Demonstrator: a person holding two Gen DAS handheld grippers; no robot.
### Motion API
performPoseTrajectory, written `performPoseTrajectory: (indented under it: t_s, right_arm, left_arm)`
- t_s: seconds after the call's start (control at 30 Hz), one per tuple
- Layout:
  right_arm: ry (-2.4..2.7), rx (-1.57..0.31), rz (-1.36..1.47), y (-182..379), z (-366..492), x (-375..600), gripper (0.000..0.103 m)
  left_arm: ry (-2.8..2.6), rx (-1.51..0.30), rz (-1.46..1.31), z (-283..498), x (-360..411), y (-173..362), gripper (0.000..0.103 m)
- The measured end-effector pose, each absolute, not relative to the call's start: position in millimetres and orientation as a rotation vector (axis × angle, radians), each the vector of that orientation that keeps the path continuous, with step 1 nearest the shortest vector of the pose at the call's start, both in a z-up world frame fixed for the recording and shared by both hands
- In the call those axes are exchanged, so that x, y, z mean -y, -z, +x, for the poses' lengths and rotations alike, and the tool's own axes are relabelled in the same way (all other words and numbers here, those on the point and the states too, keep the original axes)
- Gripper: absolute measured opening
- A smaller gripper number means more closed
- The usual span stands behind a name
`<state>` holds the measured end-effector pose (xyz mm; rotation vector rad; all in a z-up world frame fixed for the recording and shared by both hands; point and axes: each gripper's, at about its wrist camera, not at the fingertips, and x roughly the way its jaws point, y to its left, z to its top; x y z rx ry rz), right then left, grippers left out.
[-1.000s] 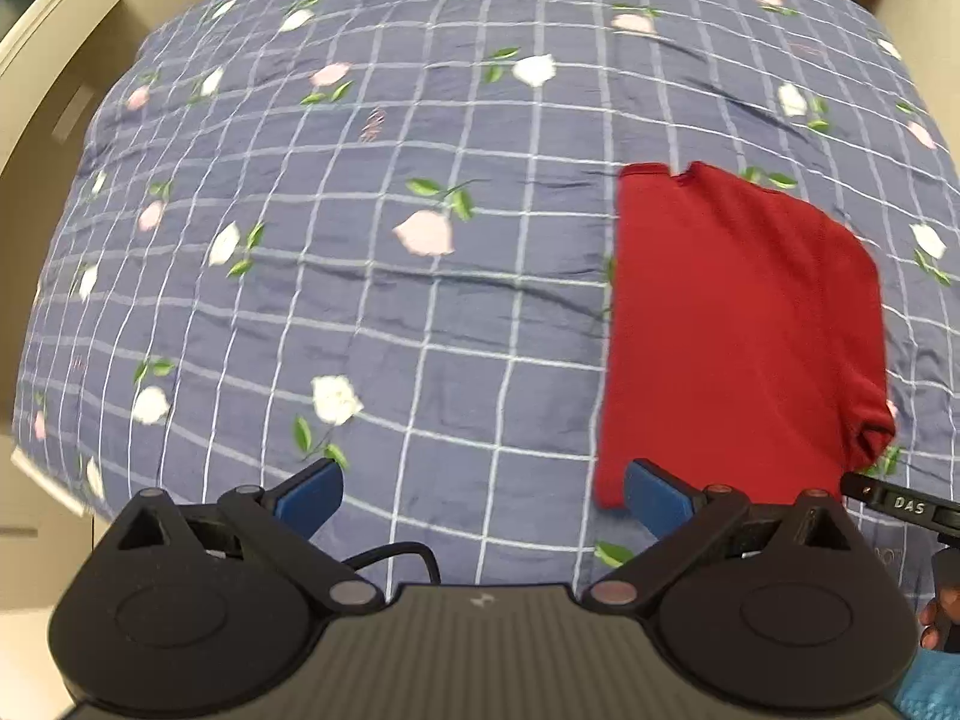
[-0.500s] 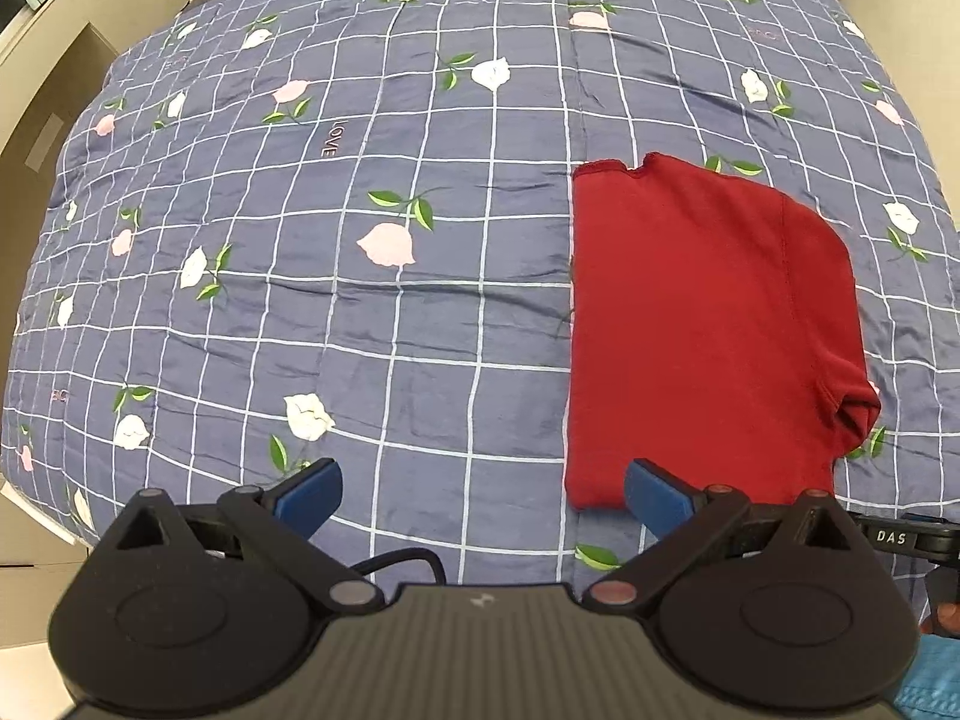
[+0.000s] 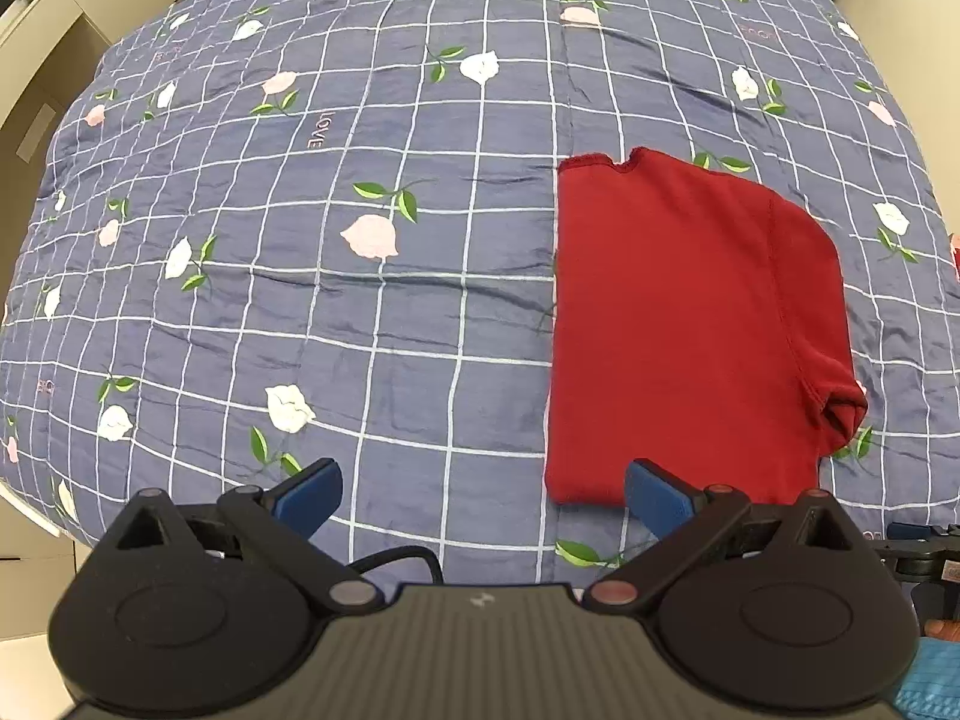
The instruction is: Fold small clothes
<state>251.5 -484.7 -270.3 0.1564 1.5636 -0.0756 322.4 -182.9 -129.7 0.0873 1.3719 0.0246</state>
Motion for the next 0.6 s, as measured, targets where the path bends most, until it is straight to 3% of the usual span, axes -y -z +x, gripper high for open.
performPoseTrajectory:
  t_s: [0.27,0.6]
  right_arm:
    - [0.027,-1.597,0.110,272.2,239.2,481.9,0.103]
    - [0.012,-1.436,0.313,230.2,282.4,500.0,0.103]
  left_arm:
    - [-0.040,-1.406,0.039,320.3,182.0,145.6,0.102]
    - [-0.047,-1.463,-0.050,335.1,191.0,185.0,0.102]
